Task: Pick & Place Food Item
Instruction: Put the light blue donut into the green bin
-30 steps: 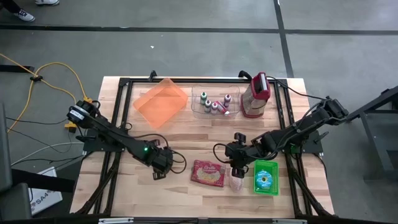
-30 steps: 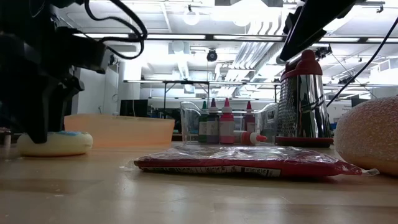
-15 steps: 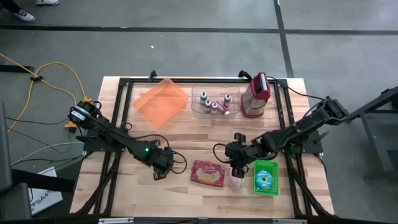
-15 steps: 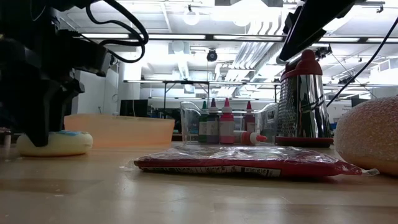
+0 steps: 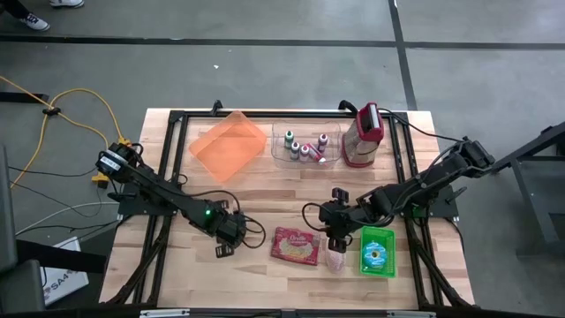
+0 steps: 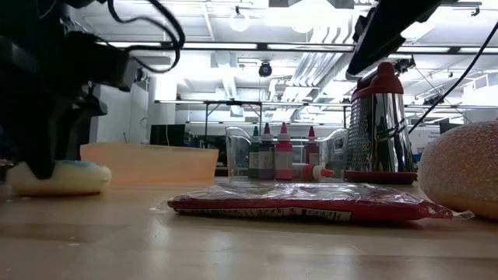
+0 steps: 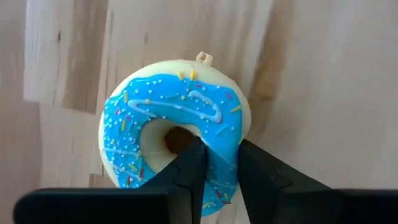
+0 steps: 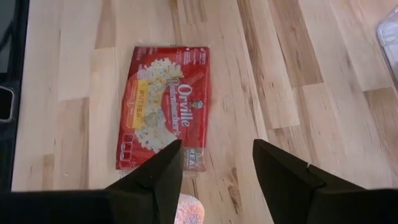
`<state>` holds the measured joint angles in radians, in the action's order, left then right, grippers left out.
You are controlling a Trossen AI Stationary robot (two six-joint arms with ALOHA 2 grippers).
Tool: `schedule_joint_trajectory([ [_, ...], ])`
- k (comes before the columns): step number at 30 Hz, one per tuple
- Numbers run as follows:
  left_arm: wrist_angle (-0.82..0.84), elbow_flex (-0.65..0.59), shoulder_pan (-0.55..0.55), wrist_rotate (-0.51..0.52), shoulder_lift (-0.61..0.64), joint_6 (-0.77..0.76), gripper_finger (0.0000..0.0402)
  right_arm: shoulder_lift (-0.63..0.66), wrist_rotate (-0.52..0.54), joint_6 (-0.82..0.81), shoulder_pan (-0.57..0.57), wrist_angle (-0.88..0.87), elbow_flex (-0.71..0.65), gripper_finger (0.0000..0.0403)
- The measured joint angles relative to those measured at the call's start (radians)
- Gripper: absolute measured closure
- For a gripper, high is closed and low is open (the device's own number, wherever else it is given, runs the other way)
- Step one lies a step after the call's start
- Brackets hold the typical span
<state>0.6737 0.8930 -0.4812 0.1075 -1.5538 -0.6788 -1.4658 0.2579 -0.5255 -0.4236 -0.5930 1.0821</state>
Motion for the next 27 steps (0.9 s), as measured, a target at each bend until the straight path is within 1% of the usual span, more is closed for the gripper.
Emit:
schedule_joint_trajectory([
  [3, -0.001, 0.024, 0.000, 0.004, 0.009, 0.050, 0.0326, 0.000, -0.014, 0.000, 0.013, 0.028, 0.000, 0.0220],
  [8, 0.000, 0.090, 0.000, 0.033, 0.009, 0.170, 0.0326, 0.000, -0.077, 0.031, 0.028, 0.087, 0.000, 0.0220],
  [12, 0.010, 0.147, -0.007, 0.089, 0.009, 0.277, 0.0326, 0.000, -0.085, 0.043, 0.027, 0.134, 0.000, 0.0220],
  [17, 0.012, 0.223, -0.037, 0.203, 0.009, 0.407, 0.0326, 0.000, -0.083, 0.017, 0.027, 0.157, 0.000, 0.0220],
  [20, 0.009, 0.256, -0.059, 0.302, 0.009, 0.481, 0.0326, 0.000, -0.084, -0.018, 0.032, 0.166, 0.000, 0.0220],
  [24, 0.003, 0.283, -0.085, 0.435, 0.009, 0.534, 0.0326, 0.000, -0.083, -0.076, 0.046, 0.186, 0.000, 0.0220],
  [27, -0.029, 0.287, -0.093, 0.473, 0.009, 0.553, 0.0326, 0.000, -0.084, -0.109, 0.064, 0.225, 0.000, 0.0220],
])
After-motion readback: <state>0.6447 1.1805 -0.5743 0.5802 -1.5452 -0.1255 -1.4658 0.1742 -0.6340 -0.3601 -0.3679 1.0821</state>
